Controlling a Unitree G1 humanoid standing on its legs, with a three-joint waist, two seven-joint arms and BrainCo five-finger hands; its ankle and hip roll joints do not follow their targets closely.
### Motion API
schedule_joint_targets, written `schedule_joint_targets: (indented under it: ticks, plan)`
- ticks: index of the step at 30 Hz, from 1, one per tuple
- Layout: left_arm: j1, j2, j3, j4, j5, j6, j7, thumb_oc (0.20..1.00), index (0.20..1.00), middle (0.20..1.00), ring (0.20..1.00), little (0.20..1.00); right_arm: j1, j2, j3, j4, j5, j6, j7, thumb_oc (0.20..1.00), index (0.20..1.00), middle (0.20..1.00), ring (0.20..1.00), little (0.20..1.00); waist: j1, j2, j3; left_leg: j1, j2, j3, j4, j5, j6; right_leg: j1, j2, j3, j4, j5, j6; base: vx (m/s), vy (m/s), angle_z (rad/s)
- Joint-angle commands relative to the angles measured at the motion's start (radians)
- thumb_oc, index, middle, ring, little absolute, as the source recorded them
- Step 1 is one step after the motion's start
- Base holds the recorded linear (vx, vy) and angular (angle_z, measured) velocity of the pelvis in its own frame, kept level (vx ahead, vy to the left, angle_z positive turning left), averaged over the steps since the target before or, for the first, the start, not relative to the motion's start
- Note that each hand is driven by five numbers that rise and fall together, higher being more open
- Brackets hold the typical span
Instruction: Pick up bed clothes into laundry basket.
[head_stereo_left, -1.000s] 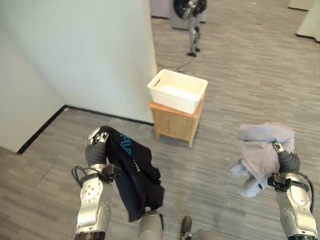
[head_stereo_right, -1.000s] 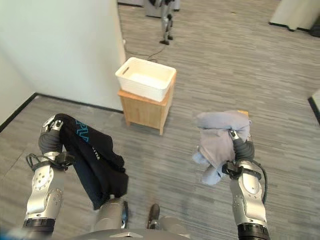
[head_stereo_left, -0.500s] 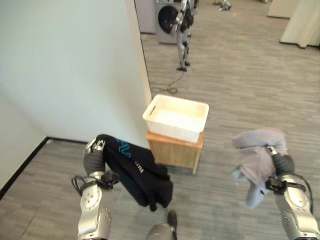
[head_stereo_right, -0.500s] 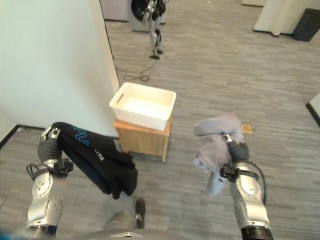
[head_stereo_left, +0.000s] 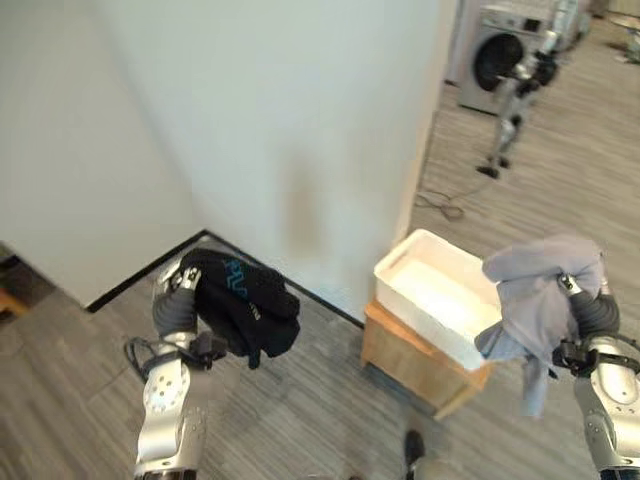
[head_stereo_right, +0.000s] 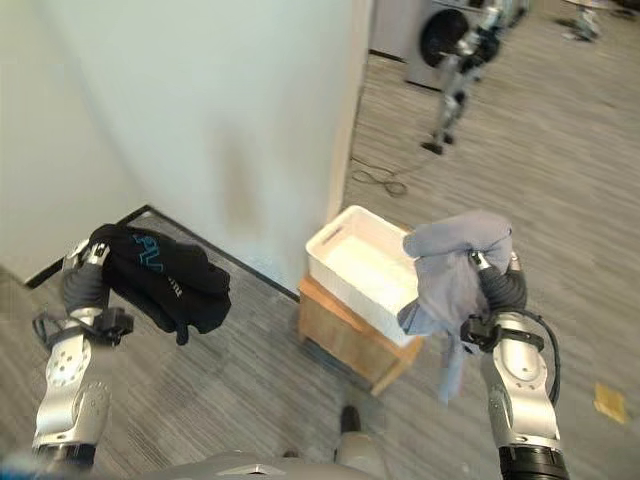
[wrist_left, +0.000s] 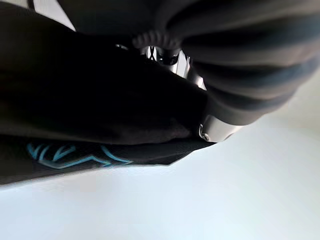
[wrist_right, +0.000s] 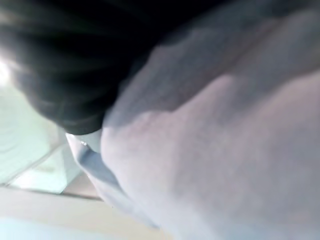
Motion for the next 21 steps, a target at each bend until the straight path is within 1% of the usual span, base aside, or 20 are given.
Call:
schedule_joint_targets:
  ticks: [1, 2, 3, 4, 5, 6, 7, 9, 10, 11, 12, 14, 17, 21]
  plan:
    - [-0.021, 0.082, -0.03, -0.089, -0.038, -0.042, -0.071, 0.2, 0.2, 0.2, 0.2, 0.2, -0.181, -0.222, -0.022, -0.004, 0.034, -0.065, 0.045, 0.2, 0.2, 0.2, 0.2, 0.2, 0.03, -0.049, -0.038, -0.125, 0.133, 0.024, 0.037, 0.012, -0.077, 0.064, 0.006, -0.054, -0.009, -0.111, 0.018, 0.14, -0.165, 0.4]
    - [-0.004, 0.086, -0.039, -0.085, -0.043, -0.036, -0.079, 0.2, 0.2, 0.2, 0.2, 0.2, -0.228, -0.302, 0.01, 0.033, 0.026, -0.05, 0.067, 0.2, 0.2, 0.2, 0.2, 0.2, 0.044, -0.056, -0.04, -0.126, 0.141, 0.011, 0.029, 0.015, -0.084, 0.08, 0.014, -0.077, -0.031, -0.112, 0.013, 0.1, -0.194, 0.41]
    - [0.017, 0.091, -0.067, -0.103, -0.068, -0.03, -0.089, 0.2, 0.2, 0.2, 0.2, 0.2, -0.323, -0.425, 0.095, 0.113, 0.028, -0.029, 0.087, 0.2, 0.2, 0.2, 0.2, 0.2, 0.059, -0.065, -0.032, -0.133, 0.152, -0.006, 0.024, 0.02, -0.091, 0.088, 0.025, -0.1, -0.041, -0.116, 0.003, 0.06, -0.166, 0.47]
    - [0.027, 0.088, -0.075, -0.112, -0.086, -0.029, -0.094, 0.2, 0.2, 0.2, 0.2, 0.2, -0.395, -0.474, 0.159, 0.174, 0.035, -0.02, 0.095, 0.2, 0.2, 0.2, 0.2, 0.2, 0.06, -0.068, -0.025, -0.138, 0.155, -0.015, 0.023, 0.023, -0.093, 0.087, 0.031, -0.108, -0.041, -0.117, 0.0, 0.04, -0.139, 0.39]
    - [0.032, 0.099, -0.089, -0.112, -0.095, -0.027, -0.094, 0.2, 0.2, 0.2, 0.2, 0.2, -0.448, -0.5, 0.207, 0.216, 0.03, -0.008, 0.099, 0.2, 0.2, 0.2, 0.2, 0.2, 0.072, -0.072, -0.02, -0.136, 0.165, -0.02, 0.018, 0.02, -0.095, 0.089, 0.041, -0.115, -0.041, -0.128, -0.004, 0.02, -0.085, 0.44]
    - [0.04, 0.099, -0.087, -0.113, -0.104, -0.025, -0.093, 0.2, 0.2, 0.2, 0.2, 0.2, -0.525, -0.524, 0.275, 0.272, 0.019, -0.002, 0.092, 0.2, 0.2, 0.2, 0.2, 0.2, 0.069, -0.071, -0.015, -0.139, 0.169, -0.024, 0.013, 0.024, -0.098, 0.088, 0.048, -0.12, -0.041, -0.132, -0.007, 0.03, -0.093, 0.33]
    - [0.044, 0.116, -0.099, -0.111, -0.115, -0.021, -0.092, 0.2, 0.2, 0.2, 0.2, 0.2, -0.604, -0.539, 0.349, 0.335, 0.01, 0.02, 0.1, 0.2, 0.2, 0.2, 0.2, 0.2, 0.083, -0.073, -0.006, -0.141, 0.174, -0.031, 0.007, 0.031, -0.103, 0.087, 0.057, -0.13, -0.041, -0.138, -0.011, 0.0, -0.066, 0.32]
    - [0.047, 0.131, -0.101, -0.119, -0.114, -0.019, -0.086, 0.2, 0.2, 0.2, 0.2, 0.2, -0.701, -0.534, 0.423, 0.395, 0.018, 0.031, 0.097, 0.2, 0.2, 0.2, 0.2, 0.2, 0.086, -0.069, 0.001, -0.146, 0.174, -0.039, 0.0, 0.039, -0.105, 0.086, 0.062, -0.138, -0.041, -0.141, -0.015, 0.0, -0.039, 0.11]
    - [0.047, 0.129, -0.099, -0.119, -0.114, -0.019, -0.086, 0.2, 0.2, 0.2, 0.2, 0.2, -0.709, -0.533, 0.431, 0.4, 0.019, 0.03, 0.097, 0.2, 0.2, 0.2, 0.2, 0.2, 0.083, -0.068, 0.001, -0.146, 0.174, -0.039, 0.0, 0.039, -0.106, 0.086, 0.062, -0.139, -0.041, -0.141, -0.015, -0.03, -0.029, 0.08]
    - [0.053, 0.156, -0.096, -0.128, -0.127, -0.024, -0.084, 0.2, 0.2, 0.2, 0.2, 0.2, -0.814, -0.54, 0.509, 0.457, -0.029, 0.042, 0.086, 0.2, 0.2, 0.2, 0.2, 0.2, 0.096, -0.064, 0.016, -0.161, 0.171, -0.046, 0.0, 0.046, -0.109, 0.074, 0.065, -0.143, -0.041, -0.139, -0.016, -0.07, -0.025, 0.04]
    - [0.051, 0.161, -0.092, -0.125, -0.134, -0.028, -0.076, 0.2, 0.2, 0.2, 0.2, 0.2, -0.863, -0.527, 0.546, 0.493, -0.043, 0.049, 0.078, 0.2, 0.2, 0.2, 0.2, 0.2, 0.099, -0.059, 0.027, -0.174, 0.169, -0.047, 0.003, 0.049, -0.11, 0.064, 0.065, -0.144, -0.041, -0.136, -0.017, -0.1, -0.027, 0.06]
    - [0.043, 0.164, -0.096, -0.123, -0.145, -0.029, -0.066, 0.2, 0.2, 0.2, 0.2, 0.2, -0.924, -0.479, 0.59, 0.567, -0.046, 0.056, 0.071, 0.2, 0.2, 0.2, 0.2, 0.2, 0.103, -0.048, 0.043, -0.195, 0.165, -0.052, 0.009, 0.055, -0.112, 0.049, 0.064, -0.148, -0.041, -0.132, -0.019, -0.07, -0.011, 0.02]
    - [0.035, 0.167, -0.102, -0.125, -0.151, -0.031, -0.06, 0.2, 0.2, 0.2, 0.2, 0.2, -0.994, -0.43, 0.65, 0.678, -0.071, 0.074, 0.067, 0.2, 0.2, 0.2, 0.2, 0.2, 0.109, -0.035, 0.063, -0.214, 0.161, -0.059, 0.008, 0.063, -0.113, 0.032, 0.065, -0.152, -0.041, -0.127, -0.021, -0.05, -0.001, 0.02]
    - [0.012, 0.163, -0.126, -0.128, -0.156, -0.025, -0.046, 0.2, 0.2, 0.2, 0.2, 0.2, -1.031, -0.339, 0.678, 0.823, -0.111, 0.106, 0.051, 0.2, 0.2, 0.2, 0.2, 0.2, 0.112, -0.019, 0.089, -0.237, 0.156, -0.065, 0.003, 0.075, -0.114, 0.006, 0.07, -0.152, -0.041, -0.122, -0.025, -0.06, 0.003, 0.06]
